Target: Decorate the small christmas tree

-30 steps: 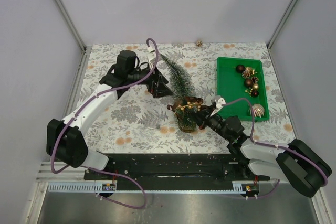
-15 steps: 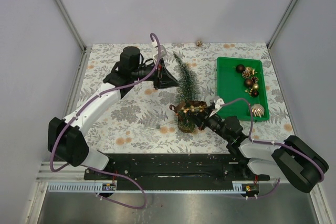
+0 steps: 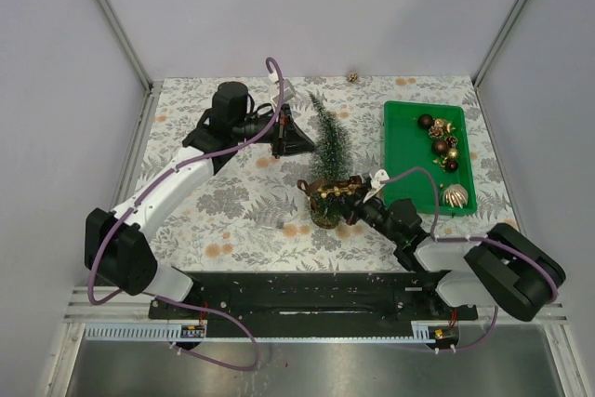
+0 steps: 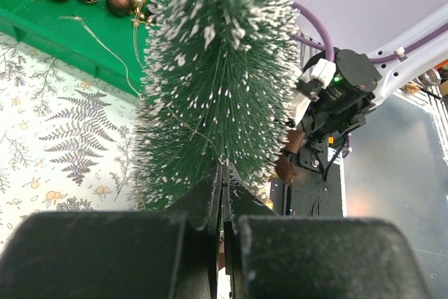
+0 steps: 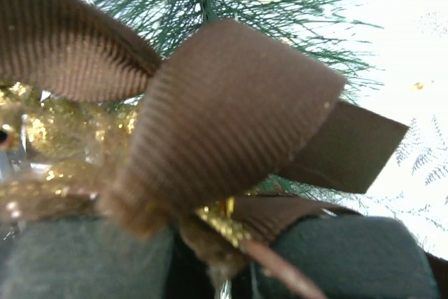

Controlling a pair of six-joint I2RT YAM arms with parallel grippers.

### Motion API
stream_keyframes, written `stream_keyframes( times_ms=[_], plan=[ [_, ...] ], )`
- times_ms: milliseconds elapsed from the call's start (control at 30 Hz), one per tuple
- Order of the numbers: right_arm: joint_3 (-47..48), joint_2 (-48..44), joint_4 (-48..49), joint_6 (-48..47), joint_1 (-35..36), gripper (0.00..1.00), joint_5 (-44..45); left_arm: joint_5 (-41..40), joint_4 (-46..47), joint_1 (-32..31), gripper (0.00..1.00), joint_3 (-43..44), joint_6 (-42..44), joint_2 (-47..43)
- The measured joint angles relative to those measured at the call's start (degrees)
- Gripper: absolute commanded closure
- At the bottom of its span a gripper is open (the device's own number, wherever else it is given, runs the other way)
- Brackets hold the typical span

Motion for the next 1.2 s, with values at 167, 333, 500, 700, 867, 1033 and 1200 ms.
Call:
stream_keyframes(
  times_ms=[167,333,500,700,867,1033,1200],
  plan=[
    [3.28,8.13,5.84,-0.98,0.00,0.91,-0.02,0.00,-1.51,2.12,1.00,-0.02,0.42,-2.47],
    [4.24,10.99,7.80,-0.85,0.00,0.79,-0.24,-0.02,-3.56,4.72,1.00,-1.64,2.54,-7.08],
    [3.65,7.15,1.81,-0.52,0.00,0.57,-0.59,0.09,-4.39,5.01,1.00,-6.71,3.72,-11.04],
    [3.45,-11.10,-14.84,-0.02,0.00,0.35,-0.85,0.15,-4.28,5.01,1.00,-8.81,3.72,-11.63],
    [5.33,-28.52,-31.91,0.87,0.00,0.28,-1.60,-0.07,-3.80,5.09,1.00,-8.81,3.69,-11.98],
    [11.37,-38.95,-45.22,4.24,0.00,0.23,-4.50,-0.52,-3.32,5.27,1.00,-8.90,3.72,-12.35],
    [28.41,-35.60,-58.82,4.68,0.04,0.20,-0.74,-0.79,-3.08,5.31,1.00,-9.05,3.74,-12.44]
  ],
)
